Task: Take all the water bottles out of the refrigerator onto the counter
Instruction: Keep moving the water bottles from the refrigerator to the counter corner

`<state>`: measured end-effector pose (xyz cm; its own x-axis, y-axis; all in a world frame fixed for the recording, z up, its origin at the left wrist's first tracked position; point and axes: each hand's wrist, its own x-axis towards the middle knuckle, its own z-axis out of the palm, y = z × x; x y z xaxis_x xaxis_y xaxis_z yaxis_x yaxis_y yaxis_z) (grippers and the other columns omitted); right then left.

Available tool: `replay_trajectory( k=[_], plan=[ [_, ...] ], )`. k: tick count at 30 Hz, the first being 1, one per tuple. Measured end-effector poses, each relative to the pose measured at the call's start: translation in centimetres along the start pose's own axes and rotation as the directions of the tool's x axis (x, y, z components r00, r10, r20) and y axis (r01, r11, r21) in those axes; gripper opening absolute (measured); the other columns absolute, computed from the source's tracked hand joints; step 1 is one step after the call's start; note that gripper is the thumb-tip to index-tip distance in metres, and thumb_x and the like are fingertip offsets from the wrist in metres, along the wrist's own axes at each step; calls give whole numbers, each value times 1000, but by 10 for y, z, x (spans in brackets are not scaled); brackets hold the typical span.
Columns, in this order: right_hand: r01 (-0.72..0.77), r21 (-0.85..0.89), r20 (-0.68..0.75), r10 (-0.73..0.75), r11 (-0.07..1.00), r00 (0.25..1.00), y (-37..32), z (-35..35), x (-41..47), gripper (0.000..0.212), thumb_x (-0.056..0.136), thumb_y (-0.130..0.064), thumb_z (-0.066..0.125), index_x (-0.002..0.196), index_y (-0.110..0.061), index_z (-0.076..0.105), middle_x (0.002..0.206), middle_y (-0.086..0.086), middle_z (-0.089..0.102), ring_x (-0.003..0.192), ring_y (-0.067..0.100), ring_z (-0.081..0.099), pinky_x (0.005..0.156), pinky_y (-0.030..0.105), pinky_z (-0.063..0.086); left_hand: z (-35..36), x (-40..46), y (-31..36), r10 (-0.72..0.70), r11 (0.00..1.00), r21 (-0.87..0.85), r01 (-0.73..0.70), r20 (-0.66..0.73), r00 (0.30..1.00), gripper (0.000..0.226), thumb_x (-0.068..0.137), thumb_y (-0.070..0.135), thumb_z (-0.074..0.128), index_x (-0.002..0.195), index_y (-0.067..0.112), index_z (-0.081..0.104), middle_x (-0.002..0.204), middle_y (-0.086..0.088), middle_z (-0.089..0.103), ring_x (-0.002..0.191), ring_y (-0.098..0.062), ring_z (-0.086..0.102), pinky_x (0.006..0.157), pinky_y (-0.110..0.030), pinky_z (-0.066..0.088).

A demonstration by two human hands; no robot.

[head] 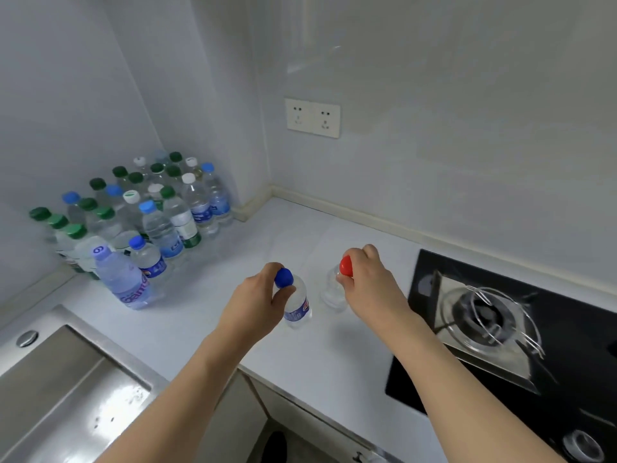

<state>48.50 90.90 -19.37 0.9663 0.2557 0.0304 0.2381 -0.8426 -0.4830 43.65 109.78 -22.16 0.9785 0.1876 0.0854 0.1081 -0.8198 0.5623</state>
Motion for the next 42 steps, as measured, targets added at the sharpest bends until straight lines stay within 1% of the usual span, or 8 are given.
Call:
replay_trajectory(
  k=[7,11,15,18,24,31,36,42],
  plan=[
    [47,-39,91,-43,998,995,-72,54,105,18,97,-22,52,110,-10,50,114,5,39,84,32,60,73,35,47,-43,83,-87,-59,998,38,60,-28,998,23,94,33,56,113,21,50,83,1,61,66,-19,54,55,-28,38],
    [109,-48,139,-101,993,985,-105,81,154,18,98,-20,51,112,-9,50,113,5,39,84,28,58,70,30,42,-58,119,-130,-79,994,70,84,-71,994,26,94,33,56,115,20,50,82,3,56,68,-19,53,56,-28,35],
    [163,-72,193,-147,984,970,-136,113,199,15,98,-18,50,109,-9,50,114,6,39,84,31,58,68,34,43,-66,148,-170,-134,987,74,142,-107,985,25,95,30,56,114,16,51,78,4,53,65,-17,48,56,-29,31],
    [212,-86,239,-186,974,953,-154,138,226,17,97,-18,50,110,-7,48,115,8,39,86,33,57,66,33,38,-65,165,-193,-182,980,62,190,-114,977,25,95,29,56,114,14,51,81,3,54,68,-20,48,60,-30,34],
    [293,-73,330,-254,953,909,-183,178,270,20,95,-15,54,112,-6,52,118,10,42,98,29,53,80,36,44,-57,187,-223,-244,967,52,250,-108,964,26,95,26,55,116,11,50,90,-7,64,73,-25,50,63,-32,38],
    [361,-87,380,-304,928,873,-207,209,307,23,93,-15,58,113,-6,52,120,10,45,103,28,53,82,34,43,-47,196,-254,-256,962,78,262,-77,964,18,95,22,53,109,11,48,92,-7,63,70,-25,48,61,-33,39],
    [376,-60,379,-327,925,866,-221,220,321,31,91,-14,60,120,-7,52,122,10,46,104,29,54,89,41,48,-44,200,-263,-214,972,83,221,-85,973,19,95,22,51,111,11,48,93,-7,61,75,-28,54,59,-34,39],
    [353,0,338,-332,936,881,-216,223,320,37,91,-14,61,126,-11,50,126,6,48,108,28,54,93,38,45,-39,201,-264,-220,973,48,226,-106,970,19,94,20,51,111,11,48,96,-6,58,84,-29,55,63,-35,40]
  ],
)
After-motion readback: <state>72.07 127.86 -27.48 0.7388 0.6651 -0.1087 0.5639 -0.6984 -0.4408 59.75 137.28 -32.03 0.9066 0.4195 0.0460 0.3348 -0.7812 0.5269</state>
